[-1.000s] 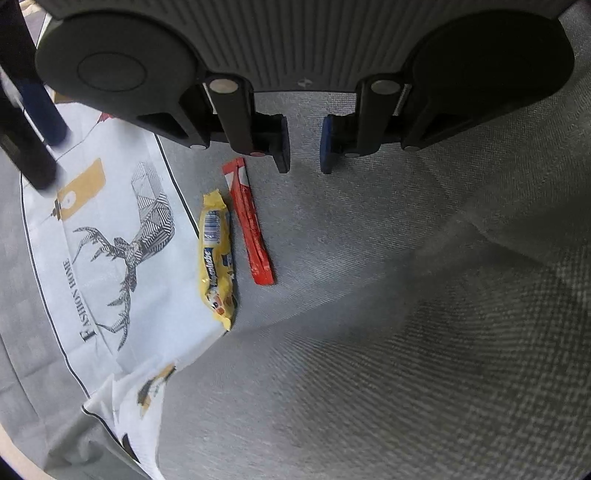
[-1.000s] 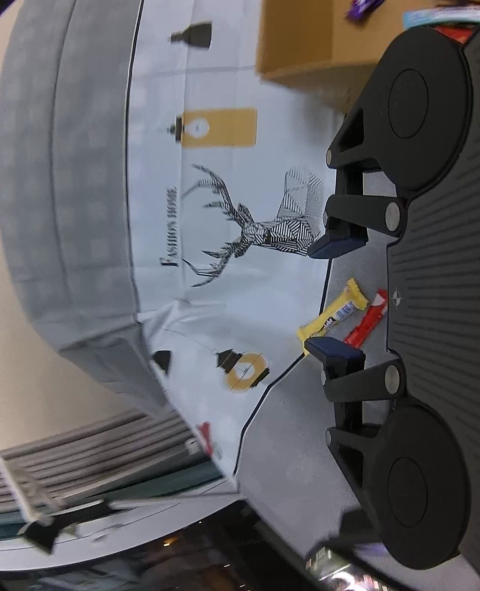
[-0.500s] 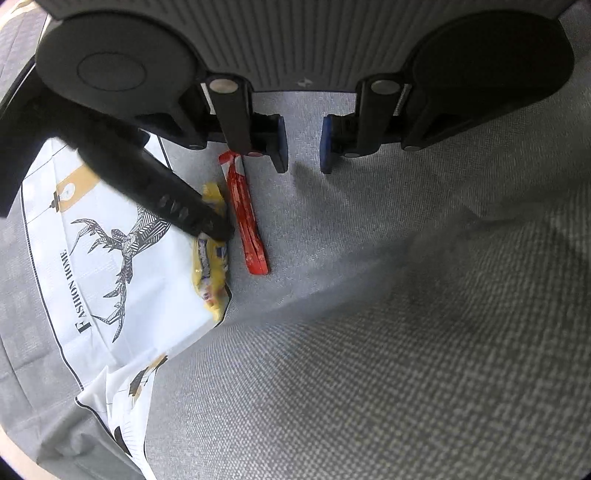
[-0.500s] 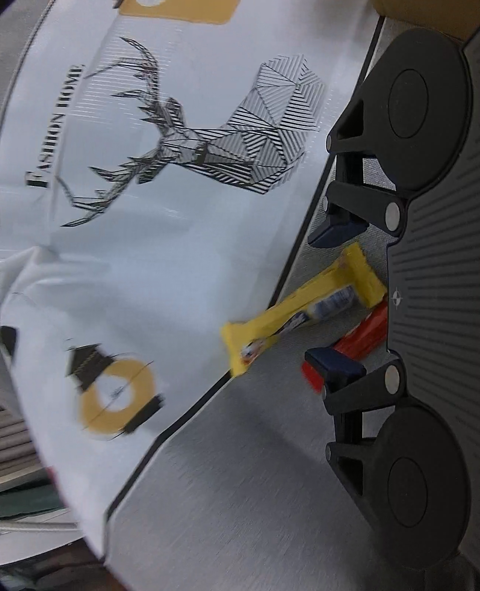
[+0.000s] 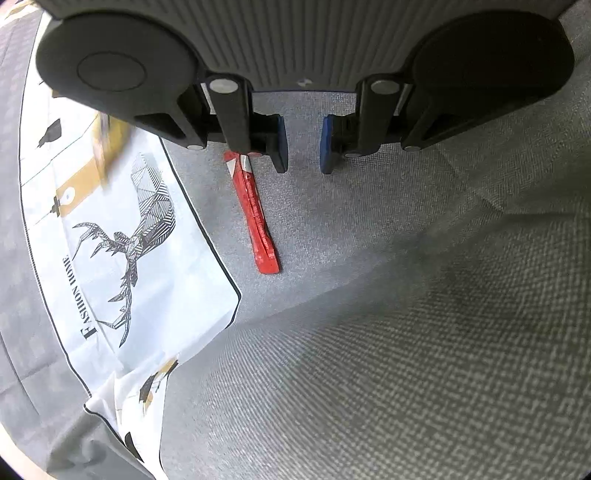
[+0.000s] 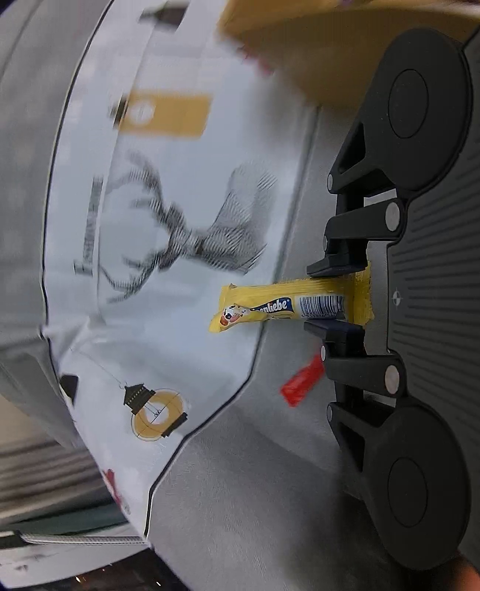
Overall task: Organize snacks
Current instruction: 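Grasp the yellow wafer bar with the right tool while the left tool grasps the red stick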
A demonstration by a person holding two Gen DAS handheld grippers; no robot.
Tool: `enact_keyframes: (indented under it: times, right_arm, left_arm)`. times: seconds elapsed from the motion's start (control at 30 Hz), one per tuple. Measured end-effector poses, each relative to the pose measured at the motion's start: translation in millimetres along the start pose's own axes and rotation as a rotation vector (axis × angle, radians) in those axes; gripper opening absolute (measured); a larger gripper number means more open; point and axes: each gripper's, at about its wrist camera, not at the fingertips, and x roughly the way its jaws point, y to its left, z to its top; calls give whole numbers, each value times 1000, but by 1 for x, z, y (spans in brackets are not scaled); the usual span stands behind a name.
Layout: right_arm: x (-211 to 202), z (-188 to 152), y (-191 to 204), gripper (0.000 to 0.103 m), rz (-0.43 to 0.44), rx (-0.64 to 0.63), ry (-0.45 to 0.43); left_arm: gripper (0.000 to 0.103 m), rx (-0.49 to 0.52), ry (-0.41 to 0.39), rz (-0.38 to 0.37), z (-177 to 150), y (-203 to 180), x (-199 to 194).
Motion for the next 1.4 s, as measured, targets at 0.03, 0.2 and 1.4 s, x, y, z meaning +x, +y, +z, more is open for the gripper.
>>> enact_keyframes:
  times: [0.03, 0.2, 1.4]
  right_arm:
    - [-13, -8, -3, 26, -1, 6, -4]
    - [-60, -64, -5, 26, 22, 29, 3]
    - [-20, -113, 0, 27, -49, 9, 145]
  left_arm:
    - [20, -3, 0, -4, 1, 1, 0]
    - [20, -2, -10, -33, 3, 6, -4]
    - [9, 580, -158, 107, -29, -73, 4]
